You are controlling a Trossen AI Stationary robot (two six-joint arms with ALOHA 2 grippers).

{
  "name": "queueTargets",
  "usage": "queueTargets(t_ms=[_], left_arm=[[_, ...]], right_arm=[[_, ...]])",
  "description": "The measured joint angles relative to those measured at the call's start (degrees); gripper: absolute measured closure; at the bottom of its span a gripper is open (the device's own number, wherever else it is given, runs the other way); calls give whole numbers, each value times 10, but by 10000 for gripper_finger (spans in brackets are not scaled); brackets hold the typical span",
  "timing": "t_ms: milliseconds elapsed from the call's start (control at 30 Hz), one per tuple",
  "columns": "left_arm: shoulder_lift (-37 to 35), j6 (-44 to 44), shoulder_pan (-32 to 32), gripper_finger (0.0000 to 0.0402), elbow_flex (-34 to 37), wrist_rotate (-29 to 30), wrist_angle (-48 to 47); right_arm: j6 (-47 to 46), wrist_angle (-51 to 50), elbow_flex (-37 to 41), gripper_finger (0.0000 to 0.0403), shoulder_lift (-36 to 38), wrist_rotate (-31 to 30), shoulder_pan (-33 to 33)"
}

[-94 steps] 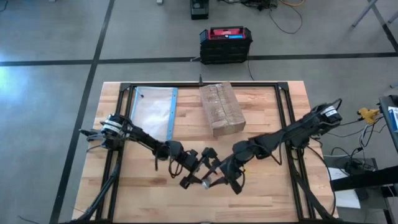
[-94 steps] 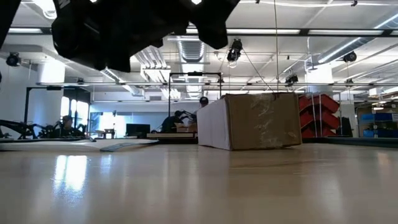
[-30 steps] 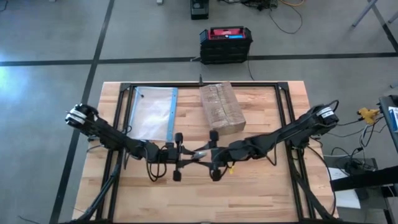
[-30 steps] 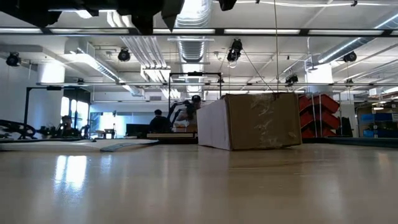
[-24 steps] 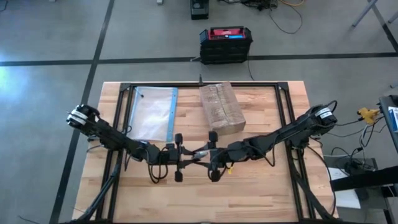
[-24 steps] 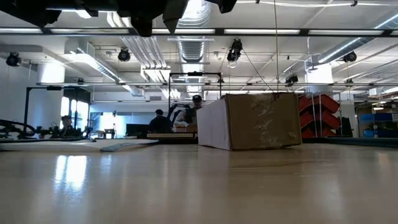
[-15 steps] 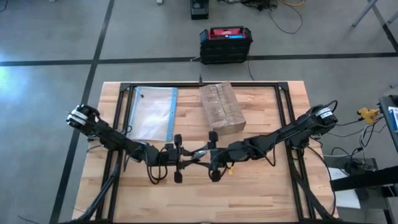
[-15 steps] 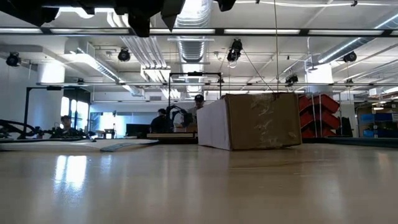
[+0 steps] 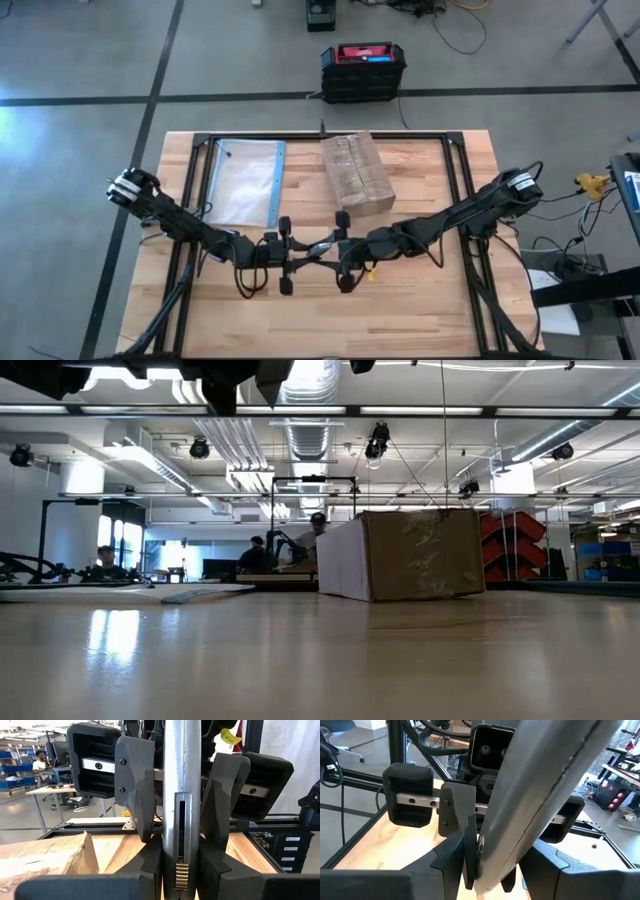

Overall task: Pack items into zip bag
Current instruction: Open the brown box using the silver cutter blade

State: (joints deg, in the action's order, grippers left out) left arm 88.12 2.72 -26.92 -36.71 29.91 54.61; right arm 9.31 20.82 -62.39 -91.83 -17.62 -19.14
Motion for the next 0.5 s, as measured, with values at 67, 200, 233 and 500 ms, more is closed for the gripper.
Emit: queueTargets(t_ms=[67,200,233,500], left_arm=[[0,2,2,346,0,-4,-1],[0,22,3,346,0,-2,-2],[0,26,3,346,0,-1,-2],[-15,64,3,346,0,1,-6]], right_arm=[[8,12,0,253,0,-6,1],[-7,17,-1,271,0,-1,9],[-11,17,-1,277,0,0,11],[-17,21,-2,330,-1,13,15]])
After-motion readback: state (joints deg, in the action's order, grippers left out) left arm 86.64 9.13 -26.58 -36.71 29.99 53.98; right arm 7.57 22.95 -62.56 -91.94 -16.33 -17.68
